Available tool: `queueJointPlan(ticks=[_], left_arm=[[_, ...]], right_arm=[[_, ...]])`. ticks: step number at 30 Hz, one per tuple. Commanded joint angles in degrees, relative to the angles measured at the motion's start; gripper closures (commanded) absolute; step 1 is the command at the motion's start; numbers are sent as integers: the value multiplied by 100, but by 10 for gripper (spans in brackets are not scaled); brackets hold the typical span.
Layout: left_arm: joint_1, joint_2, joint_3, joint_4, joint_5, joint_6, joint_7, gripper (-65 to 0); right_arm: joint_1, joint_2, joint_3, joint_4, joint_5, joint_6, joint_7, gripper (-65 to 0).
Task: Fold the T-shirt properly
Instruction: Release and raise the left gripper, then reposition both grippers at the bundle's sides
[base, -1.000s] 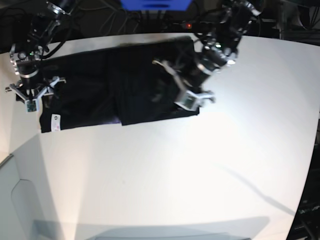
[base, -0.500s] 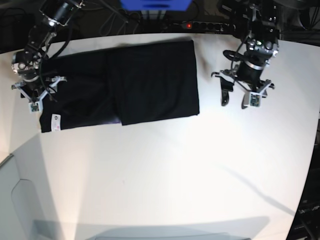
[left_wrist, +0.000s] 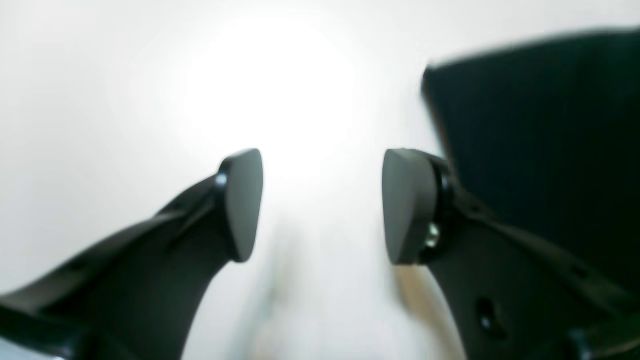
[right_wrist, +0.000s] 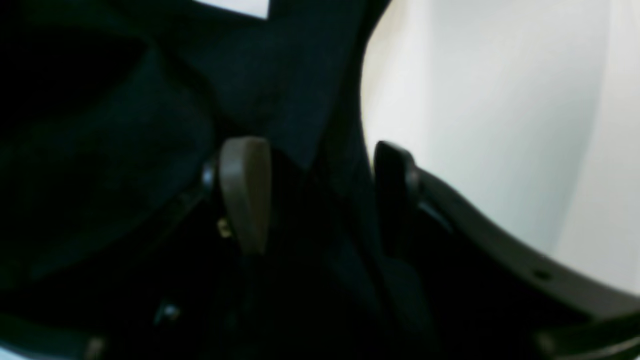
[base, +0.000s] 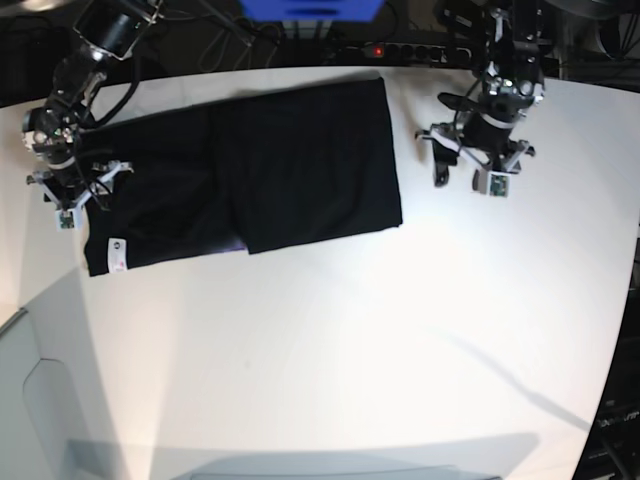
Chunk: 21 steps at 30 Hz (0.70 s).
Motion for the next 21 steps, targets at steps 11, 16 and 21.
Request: queueJointPlan(ticks=[11, 16, 21], left_arm=[[-77, 301, 111, -354, -34, -1, -135, -366], [-305, 362, 437, -407, -34, -1, -126, -366], [-419, 362, 656, -442, -34, -1, -126, -366]], right_arm=[[-1, 19, 6, 29, -229, 36, -288, 0], [-10, -7, 50, 460, -212, 36, -279, 0], [-98, -130, 50, 1251, 149, 36, -323, 0]])
